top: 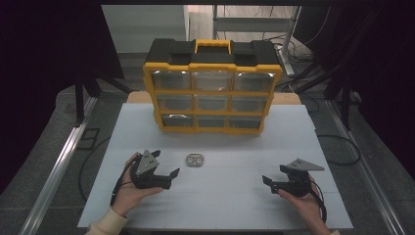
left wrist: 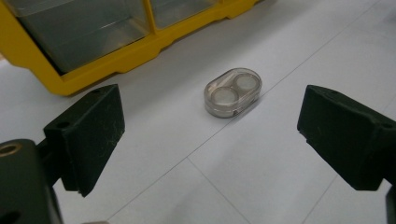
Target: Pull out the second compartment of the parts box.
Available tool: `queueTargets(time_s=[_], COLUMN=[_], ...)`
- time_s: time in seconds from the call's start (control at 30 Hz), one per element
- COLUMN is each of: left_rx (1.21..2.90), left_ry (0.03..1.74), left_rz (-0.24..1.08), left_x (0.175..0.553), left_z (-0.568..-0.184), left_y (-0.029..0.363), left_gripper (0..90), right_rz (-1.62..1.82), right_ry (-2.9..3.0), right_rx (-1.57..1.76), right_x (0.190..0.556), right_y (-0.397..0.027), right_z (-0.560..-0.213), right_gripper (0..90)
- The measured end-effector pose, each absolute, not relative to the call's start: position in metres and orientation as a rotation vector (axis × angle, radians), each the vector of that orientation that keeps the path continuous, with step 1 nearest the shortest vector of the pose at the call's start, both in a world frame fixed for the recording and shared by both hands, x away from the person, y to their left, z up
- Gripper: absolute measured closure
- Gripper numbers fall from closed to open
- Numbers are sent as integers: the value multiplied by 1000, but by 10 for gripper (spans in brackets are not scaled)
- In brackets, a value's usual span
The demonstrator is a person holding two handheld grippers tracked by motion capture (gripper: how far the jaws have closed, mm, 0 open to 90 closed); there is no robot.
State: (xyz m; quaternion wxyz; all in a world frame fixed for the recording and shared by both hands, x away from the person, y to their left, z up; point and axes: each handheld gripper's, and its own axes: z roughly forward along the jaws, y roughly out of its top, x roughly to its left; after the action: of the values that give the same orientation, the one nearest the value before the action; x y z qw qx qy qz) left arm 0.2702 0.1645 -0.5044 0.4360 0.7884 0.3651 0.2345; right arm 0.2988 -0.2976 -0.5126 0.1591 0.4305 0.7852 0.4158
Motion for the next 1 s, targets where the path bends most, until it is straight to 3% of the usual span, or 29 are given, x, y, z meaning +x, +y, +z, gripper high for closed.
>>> queueTargets(time_s=[1.0], left_rx=[2121], left_ry=[638], left_rz=[784], left_x=[273], left_z=[-501], left_y=[128], left_gripper=[80], right_rz=[1175], right_ry=[2238], right_rx=[1218], right_x=[298], right_y=[-298], right_z=[-512], right_gripper=[143])
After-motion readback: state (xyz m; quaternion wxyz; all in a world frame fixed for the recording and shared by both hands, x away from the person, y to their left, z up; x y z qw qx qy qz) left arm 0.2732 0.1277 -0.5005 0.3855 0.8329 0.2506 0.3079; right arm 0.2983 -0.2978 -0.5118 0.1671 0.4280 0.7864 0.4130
